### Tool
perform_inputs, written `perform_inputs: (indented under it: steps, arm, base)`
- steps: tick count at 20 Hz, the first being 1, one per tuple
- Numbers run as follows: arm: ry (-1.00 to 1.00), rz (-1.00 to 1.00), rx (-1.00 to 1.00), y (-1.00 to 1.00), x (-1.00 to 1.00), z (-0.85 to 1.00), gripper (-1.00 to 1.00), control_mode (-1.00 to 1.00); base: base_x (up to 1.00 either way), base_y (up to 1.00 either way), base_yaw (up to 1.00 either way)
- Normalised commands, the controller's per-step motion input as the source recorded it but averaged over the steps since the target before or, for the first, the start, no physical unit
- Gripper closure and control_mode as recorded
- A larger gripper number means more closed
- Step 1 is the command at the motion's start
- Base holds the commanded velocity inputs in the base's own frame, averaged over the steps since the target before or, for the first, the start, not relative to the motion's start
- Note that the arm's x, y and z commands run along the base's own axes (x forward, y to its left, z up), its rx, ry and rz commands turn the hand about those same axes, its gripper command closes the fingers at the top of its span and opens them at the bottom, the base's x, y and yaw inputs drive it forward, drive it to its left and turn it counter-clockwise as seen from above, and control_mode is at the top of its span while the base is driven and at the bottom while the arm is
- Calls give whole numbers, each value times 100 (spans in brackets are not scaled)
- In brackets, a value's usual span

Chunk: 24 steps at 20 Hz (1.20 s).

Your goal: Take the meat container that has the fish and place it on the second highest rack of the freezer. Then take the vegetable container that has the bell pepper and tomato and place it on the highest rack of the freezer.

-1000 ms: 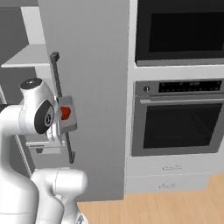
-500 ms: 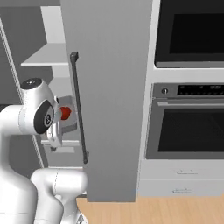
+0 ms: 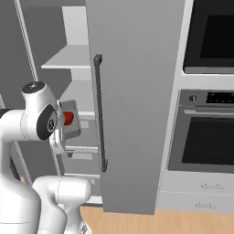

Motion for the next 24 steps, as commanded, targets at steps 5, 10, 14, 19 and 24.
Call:
perform_inputs:
  steps: [5,10,14,19,24]
  arm:
    - [0,0,0,0,0,0,100,100]
    - [0,0,0,0,0,0,100,100]
    - [0,0,0,0,0,0,100,100]
    - [0,0,0,0,0,0,100,100]
    - [0,0,0,0,0,0,100,100]
  base:
    - [28,28,-4]
    - [40,8,-22]
    - [25,35,-16]
    - [24,22,-7]
    - [20,39,-1]
